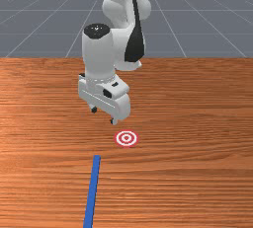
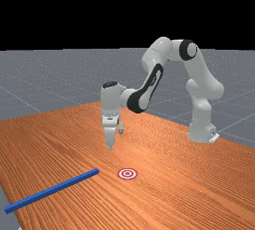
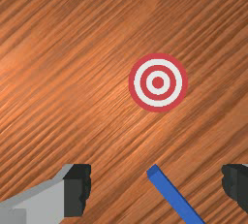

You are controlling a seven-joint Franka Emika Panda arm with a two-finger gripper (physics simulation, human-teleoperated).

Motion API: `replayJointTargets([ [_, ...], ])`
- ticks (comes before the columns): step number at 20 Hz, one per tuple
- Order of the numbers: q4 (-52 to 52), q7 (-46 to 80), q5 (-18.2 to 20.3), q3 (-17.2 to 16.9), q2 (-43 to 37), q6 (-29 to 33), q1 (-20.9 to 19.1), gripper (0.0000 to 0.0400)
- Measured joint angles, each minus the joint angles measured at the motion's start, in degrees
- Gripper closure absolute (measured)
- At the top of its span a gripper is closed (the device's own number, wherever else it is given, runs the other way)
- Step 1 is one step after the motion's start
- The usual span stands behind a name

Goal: Pull the pivot to the target area

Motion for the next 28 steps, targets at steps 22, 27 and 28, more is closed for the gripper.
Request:
replayJointTargets([
  [22, 2.70, -31.05, -7.26, 5.75, 7.87, 3.99, -6.85, 0.0000],
  [27, 7.20, -29.71, -7.07, 5.35, 10.24, 2.03, -6.00, 0.0000],
  [28, 8.28, -30.92, -7.31, 5.57, 10.86, 1.52, -6.05, 0.0000],
])
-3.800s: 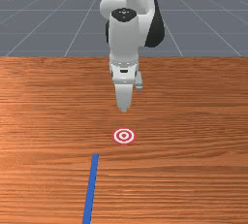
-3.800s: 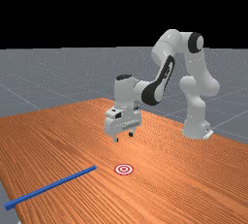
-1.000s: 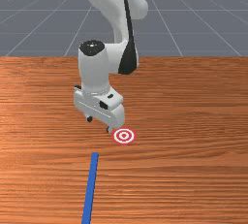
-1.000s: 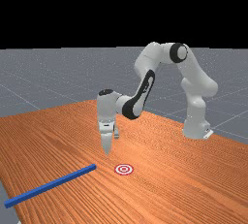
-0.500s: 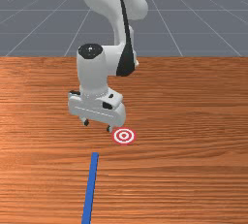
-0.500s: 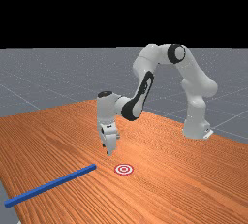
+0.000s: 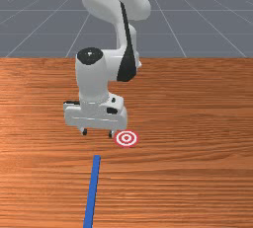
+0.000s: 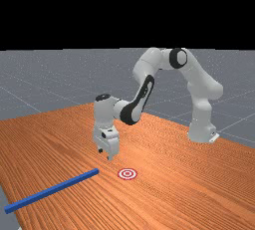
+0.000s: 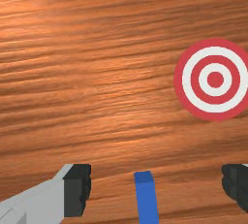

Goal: Pull the pivot to the target area

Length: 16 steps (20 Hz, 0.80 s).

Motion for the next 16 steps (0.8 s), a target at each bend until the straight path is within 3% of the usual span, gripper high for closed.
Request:
replayJointTargets([
  [5, 8.04, -16.55, -3.12, 3.00, 4.82, -4.03, -1.20, 0.0000],
  [7, 11.58, -11.06, -2.05, 1.80, 6.53, -5.43, 0.16, 0.0000],
  [8, 14.41, -20.61, -3.71, 3.45, 8.31, -6.95, -0.55, 0.0000],
  [10, 17.72, -10.79, -1.86, 1.48, 9.78, -8.15, 1.24, 0.0000],
  [11, 21.11, -25.93, -4.40, 4.02, 11.98, -10.04, 0.15, 0.0000],
  [12, 24.42, -27.64, -4.53, 4.12, 13.74, -11.52, 0.61, 0.0000],
  [13, 26.50, -21.29, -3.40, 2.94, 14.68, -12.26, 1.63, 0.0000],
  [15, 29.93, -30.53, -4.78, 4.32, 16.74, -13.98, 1.39, 0.0000],
  [16, 30.02, -19.26, -3.02, 2.41, 16.67, -13.47, 2.46, 0.0000],
])
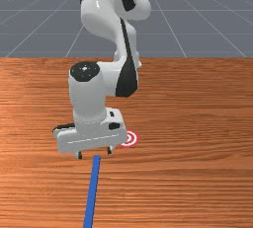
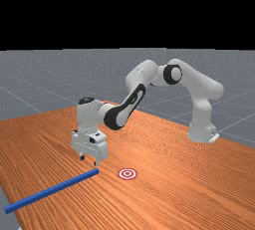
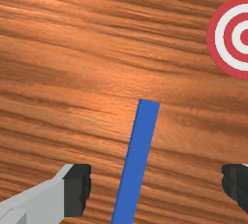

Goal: Pull the pivot to the target area

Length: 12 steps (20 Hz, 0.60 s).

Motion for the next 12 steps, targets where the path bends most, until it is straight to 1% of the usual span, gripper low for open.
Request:
replayJointTargets([
  [2, 0.30, -3.23, -0.64, 0.48, 0.78, 0.41, -0.26, 0.0000],
  [3, 0.43, 0.76, -0.02, -0.27, 1.08, 0.77, 0.17, 0.0000],
  [4, 0.93, -1.41, -0.52, -0.01, 1.91, 1.27, 0.06, 0.0000],
  [5, 0.78, 7.06, 0.97, -1.53, 1.97, 1.42, 0.90, 0.0000],
  [8, 6.08, 6.73, 0.81, -2.11, 7.49, 0.42, 1.85, 0.0000],
  [9, 9.54, 8.98, -1.53, -4.87, 10.16, 0.95, 4.12, 0.0000],
  [10, 11.36, 8.69, -1.61, -5.04, 11.18, 0.77, 4.62, 0.0006],
  [11, 13.16, 7.04, -0.63, -4.01, 12.39, 0.71, 3.92, 0.0000],
  [12, 15.05, 6.03, -0.40, -3.85, 13.44, 0.08, 3.89, 0.0000],
])
